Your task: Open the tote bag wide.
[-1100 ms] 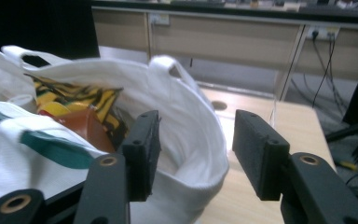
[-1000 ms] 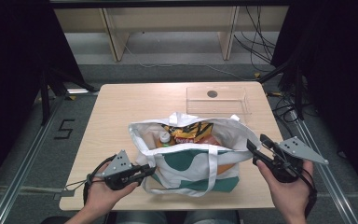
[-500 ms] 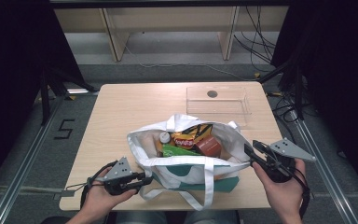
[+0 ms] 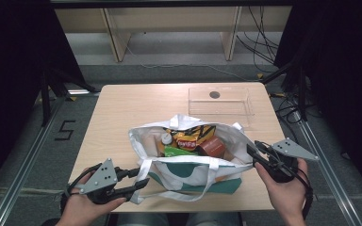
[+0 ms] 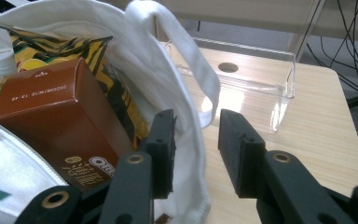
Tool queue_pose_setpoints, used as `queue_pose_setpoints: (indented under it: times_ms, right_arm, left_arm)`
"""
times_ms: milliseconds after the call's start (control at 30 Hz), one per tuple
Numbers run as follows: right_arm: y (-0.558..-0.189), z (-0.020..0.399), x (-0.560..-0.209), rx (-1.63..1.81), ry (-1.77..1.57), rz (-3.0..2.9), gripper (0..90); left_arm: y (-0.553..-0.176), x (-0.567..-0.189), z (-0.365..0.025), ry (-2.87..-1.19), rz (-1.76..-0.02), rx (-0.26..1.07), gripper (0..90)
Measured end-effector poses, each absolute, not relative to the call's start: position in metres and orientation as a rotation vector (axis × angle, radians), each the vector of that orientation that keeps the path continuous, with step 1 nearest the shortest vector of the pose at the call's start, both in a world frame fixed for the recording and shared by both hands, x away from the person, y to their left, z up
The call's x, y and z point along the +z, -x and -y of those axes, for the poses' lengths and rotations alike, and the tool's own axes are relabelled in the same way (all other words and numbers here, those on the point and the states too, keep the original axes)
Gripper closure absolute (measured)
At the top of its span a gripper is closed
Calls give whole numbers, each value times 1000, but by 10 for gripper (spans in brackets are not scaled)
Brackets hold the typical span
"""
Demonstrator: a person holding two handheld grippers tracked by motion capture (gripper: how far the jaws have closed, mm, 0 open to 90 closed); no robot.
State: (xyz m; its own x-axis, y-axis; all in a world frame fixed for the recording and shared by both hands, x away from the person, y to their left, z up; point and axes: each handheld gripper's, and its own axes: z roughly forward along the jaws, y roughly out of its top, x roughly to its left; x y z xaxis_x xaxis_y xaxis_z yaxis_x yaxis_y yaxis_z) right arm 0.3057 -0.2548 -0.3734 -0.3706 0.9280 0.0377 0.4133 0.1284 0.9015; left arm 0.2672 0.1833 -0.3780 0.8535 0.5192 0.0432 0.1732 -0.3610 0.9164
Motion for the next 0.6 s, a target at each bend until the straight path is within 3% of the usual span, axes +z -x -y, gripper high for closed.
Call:
queue_pose_setpoints:
  times_ms: [167, 433, 600]
  right_arm:
    - [-307, 256, -374, 1188, -1283, -1867, 663]
    - [-307, 256, -375, 1183, -1280, -1860, 653]
    - [-307, 256, -375, 1188, -1281, -1856, 650]
  left_arm:
    - [-268, -377, -187, -1955, -536, 379, 553]
    - [-277, -410, -195, -2019, -642, 339, 466]
    - [-273, -402, -203, -1975, -623, 371, 465]
